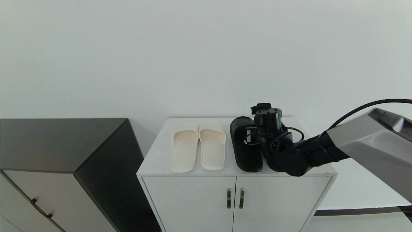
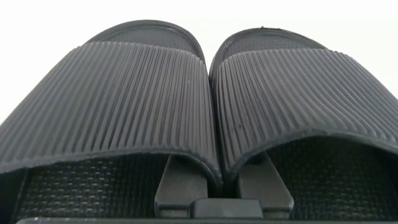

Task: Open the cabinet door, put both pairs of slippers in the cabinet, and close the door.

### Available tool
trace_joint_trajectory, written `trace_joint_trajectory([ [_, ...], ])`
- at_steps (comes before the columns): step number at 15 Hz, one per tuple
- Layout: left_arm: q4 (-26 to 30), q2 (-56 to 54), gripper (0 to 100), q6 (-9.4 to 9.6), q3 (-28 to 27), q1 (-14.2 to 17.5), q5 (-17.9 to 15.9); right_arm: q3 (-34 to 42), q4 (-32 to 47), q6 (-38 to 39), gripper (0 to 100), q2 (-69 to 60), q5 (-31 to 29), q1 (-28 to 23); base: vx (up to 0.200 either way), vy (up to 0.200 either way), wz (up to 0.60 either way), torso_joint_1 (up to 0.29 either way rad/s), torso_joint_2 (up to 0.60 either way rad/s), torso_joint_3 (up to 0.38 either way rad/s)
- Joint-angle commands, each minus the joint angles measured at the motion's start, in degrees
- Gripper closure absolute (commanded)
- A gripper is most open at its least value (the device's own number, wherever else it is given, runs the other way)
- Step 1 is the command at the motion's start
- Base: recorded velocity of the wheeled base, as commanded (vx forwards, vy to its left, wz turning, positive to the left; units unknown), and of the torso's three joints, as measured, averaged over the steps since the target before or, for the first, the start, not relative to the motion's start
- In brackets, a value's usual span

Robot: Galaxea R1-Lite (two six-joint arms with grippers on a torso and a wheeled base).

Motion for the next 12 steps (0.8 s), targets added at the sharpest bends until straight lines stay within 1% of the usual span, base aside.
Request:
trace_joint_trajectory([
  [1,0.0,0.1,100,0.02,0.0,0.0,0.0,8.1,-0.2,-1.1,100,-10.1,0.0,2.7,0.0,0.0,0.0,0.0,0.0,0.0],
  [2,0.0,0.1,100,-0.07,0.0,0.0,0.1,12.4,-0.2,-1.4,100,-14.4,0.8,4.1,0.0,0.0,0.0,0.0,0.0,0.0],
  [3,0.0,0.1,100,-0.07,0.0,0.0,0.1,14.8,-0.2,-1.4,100,-16.5,1.9,5.1,0.0,0.0,0.0,0.0,0.0,0.0],
  [4,0.0,0.1,100,-0.07,0.0,0.0,0.0,21.9,-0.2,-1.2,100,-23.1,6.4,8.1,0.0,0.0,0.0,0.0,0.0,0.0],
  [6,0.0,0.1,100,0.02,0.0,0.0,0.0,29.3,-0.2,-0.3,100,-29.5,11.4,12.5,0.0,0.0,0.0,0.0,0.0,0.0],
  [7,0.0,0.1,100,0.02,0.0,0.0,0.0,33.2,-0.3,0.4,100,-32.6,16.0,14.2,0.0,0.0,0.0,0.0,0.0,0.0],
  [9,0.0,0.1,100,0.2,0.0,0.0,0.0,35.9,-0.2,0.9,100,-35.2,21.8,14.7,0.0,0.0,0.0,0.0,0.0,0.0],
  [12,0.0,0.1,100,0.2,0.0,0.0,-0.1,37.1,-0.2,1.0,100,-34.8,22.8,14.7,0.0,0.0,0.0,0.0,0.0,0.0],
])
